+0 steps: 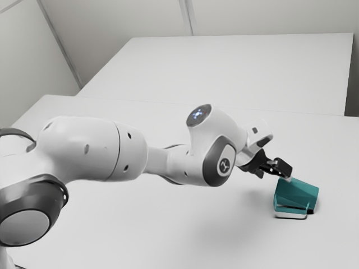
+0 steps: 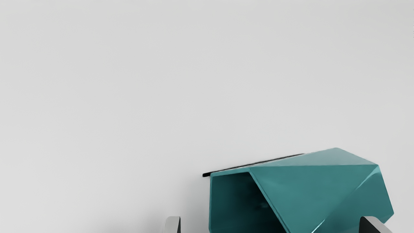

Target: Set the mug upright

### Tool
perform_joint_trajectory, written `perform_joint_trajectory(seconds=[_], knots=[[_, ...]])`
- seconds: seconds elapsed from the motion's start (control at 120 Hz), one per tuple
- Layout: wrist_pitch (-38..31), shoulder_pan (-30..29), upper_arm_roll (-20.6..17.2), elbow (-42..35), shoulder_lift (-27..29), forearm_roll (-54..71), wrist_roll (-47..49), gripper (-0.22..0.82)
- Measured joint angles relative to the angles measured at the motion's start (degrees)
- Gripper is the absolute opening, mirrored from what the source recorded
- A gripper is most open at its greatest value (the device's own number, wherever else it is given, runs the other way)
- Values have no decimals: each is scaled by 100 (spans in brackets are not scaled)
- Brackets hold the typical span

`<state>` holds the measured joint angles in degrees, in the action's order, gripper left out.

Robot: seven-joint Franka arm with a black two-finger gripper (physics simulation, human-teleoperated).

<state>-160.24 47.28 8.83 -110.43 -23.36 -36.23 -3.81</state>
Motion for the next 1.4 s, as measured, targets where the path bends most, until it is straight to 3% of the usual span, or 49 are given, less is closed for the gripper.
perform_joint_trajectory(seconds=[0.442, 0.75, 0.933, 1.117, 1.4], knots=[[-413, 275, -214, 29, -212, -528, 34, 58], [-567, 326, -233, 175, -242, -517, 42, 27], [-589, 362, -230, 612, -380, -362, 37, 16], [-599, 397, -232, 825, -520, -333, 81, -5], [-610, 434, -225, 948, -578, -309, 202, -15]])
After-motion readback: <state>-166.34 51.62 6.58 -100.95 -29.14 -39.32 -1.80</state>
